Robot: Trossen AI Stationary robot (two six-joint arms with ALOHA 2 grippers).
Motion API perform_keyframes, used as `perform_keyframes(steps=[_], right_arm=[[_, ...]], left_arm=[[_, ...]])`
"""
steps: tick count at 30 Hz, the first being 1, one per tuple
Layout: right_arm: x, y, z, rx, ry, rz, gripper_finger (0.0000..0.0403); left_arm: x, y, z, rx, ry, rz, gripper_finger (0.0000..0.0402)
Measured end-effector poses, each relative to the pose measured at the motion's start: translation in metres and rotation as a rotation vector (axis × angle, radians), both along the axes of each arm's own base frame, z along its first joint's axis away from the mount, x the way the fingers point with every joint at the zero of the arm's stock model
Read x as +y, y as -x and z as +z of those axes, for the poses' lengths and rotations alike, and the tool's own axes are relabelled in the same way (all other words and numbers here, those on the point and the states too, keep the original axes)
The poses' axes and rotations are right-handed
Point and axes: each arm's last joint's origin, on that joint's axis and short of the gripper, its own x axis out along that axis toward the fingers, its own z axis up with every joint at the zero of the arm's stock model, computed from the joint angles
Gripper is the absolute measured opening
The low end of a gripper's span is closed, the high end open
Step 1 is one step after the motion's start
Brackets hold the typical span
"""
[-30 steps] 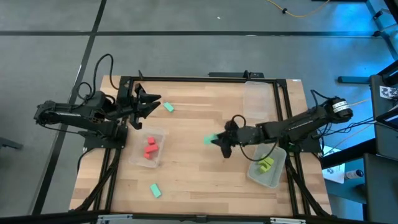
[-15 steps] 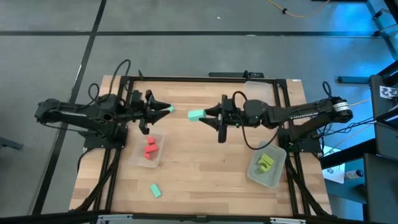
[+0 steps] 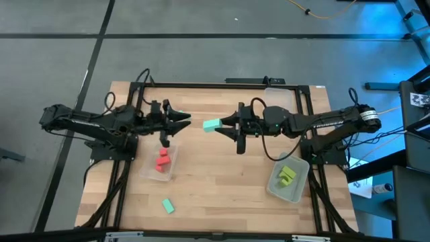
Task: Sort & place blocks by color
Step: Put the top right light blue block into the top transparent bin
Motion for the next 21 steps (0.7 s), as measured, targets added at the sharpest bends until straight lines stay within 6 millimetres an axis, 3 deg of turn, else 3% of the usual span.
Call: perform_keyframes(steps=[8,21], right_arm=[[0.000,0.000,-0.002,0.019,-0.004,0.008,0.0137],[0.000,0.000,-0.003,0.031,0.002,0.012,0.0137]], left_arm=[[-0.003,-0.025,-0.017,0.061,0.020,-0.028,0.0144],[-0.004,-0.030,-0.015,0.007,0.086,-0.083,0.0238]])
